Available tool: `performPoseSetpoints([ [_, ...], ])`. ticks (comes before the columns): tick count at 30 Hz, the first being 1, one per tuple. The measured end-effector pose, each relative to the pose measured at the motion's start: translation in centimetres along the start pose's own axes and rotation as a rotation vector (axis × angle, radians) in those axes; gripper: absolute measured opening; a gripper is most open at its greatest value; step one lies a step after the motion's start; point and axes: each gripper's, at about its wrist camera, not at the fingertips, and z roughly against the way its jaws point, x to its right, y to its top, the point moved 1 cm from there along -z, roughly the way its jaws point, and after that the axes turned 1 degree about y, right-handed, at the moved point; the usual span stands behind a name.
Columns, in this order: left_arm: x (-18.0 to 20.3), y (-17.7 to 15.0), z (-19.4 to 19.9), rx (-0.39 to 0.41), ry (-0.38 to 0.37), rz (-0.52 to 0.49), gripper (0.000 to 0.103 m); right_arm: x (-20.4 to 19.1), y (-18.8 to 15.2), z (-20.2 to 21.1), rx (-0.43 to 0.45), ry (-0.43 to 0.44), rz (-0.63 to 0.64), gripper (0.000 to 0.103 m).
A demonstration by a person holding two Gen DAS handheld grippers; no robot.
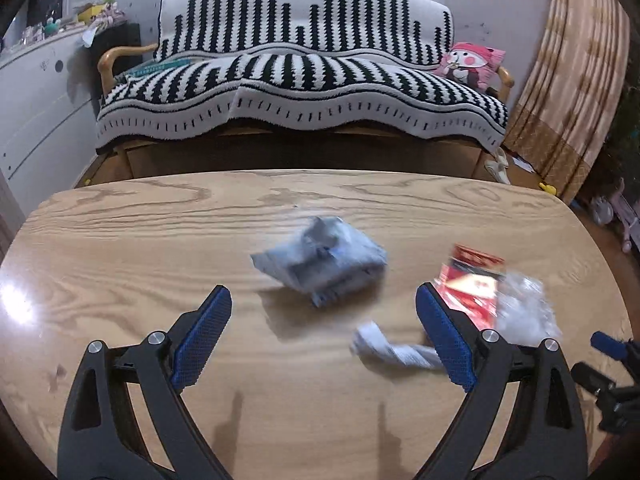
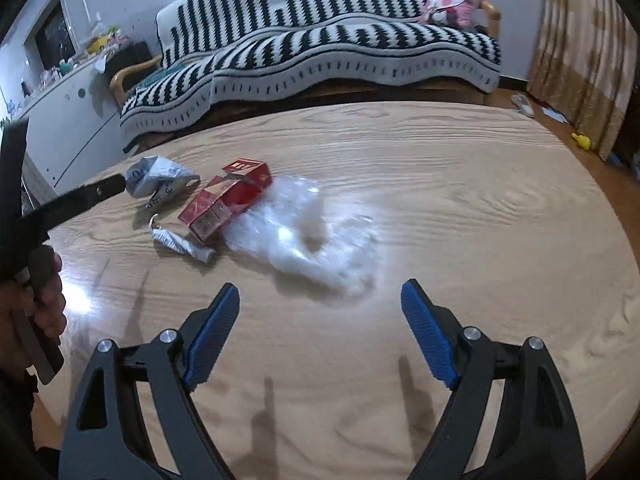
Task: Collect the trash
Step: 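Grasp a blue-white wrapper with the left tool while the right tool grasps plastic wrap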
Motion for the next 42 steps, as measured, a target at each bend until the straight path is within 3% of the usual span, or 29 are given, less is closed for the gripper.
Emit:
performPoseSetpoints([
  [6, -0.4, 2.5, -4.6, -0.032, 0.005, 0.016, 0.091, -1.6, 1.8, -4.1, -0.015, -0.04, 0.036, 0.08],
  [12, -0.4, 2.6, -7.0, -0.047, 0.028, 0.002, 0.091, -1.9, 3.0, -6.4, -0.027, -0.043, 0.057, 0.075],
  [14, -0.5, 2.7, -7.1, -0.037, 0.012, 0.015, 0.083, -2.4, 3.0, -7.3, -0.045, -0.037, 0.075, 0.062],
  [15, -0.4, 2.7, -7.0, -0.036, -0.006, 0.011, 0.064, -2.5, 2.9, -7.5, -0.054, -0.031, 0.081, 0.056],
  [16, -0.3, 2.6, -7.0, -0.045, -0.007, 0.004, 0.047, -2.9, 2.8, -7.6, -0.048, -0.037, 0.104, 0.043],
  [17, -0.2, 2.5, -6.9, -0.054, -0.003, 0.002, 0.047, -3.1, 2.7, -7.5, -0.055, -0.024, 0.118, 0.025],
  [19, -0.3, 2.1, -6.1, -0.04, -0.008, 0.011, 0.043, -3.4, 2.4, -7.1, -0.061, -0.007, 0.128, 0.023],
  [27, -0.8, 0.3, -0.8, -0.009, 0.003, 0.073, 0.04, -2.2, 1.3, -0.3, -0.012, 0.041, 0.092, 0.022],
  [31, 1.1, -0.6, 3.6, 0.021, -0.026, 0.067, 0.04, -0.6, -0.1, 4.5, 0.033, 0.027, 0.08, 0.022],
  [35, 5.4, -1.9, 7.2, 0.049, -0.075, 0.006, 0.04, 2.7, -2.3, 9.3, 0.07, -0.021, 0.053, 0.022],
  [42, 18.7, -6.9, 11.9, 0.044, -0.275, -0.134, 0.04, 12.5, -8.5, 16.8, 0.112, -0.158, -0.086, 0.022],
])
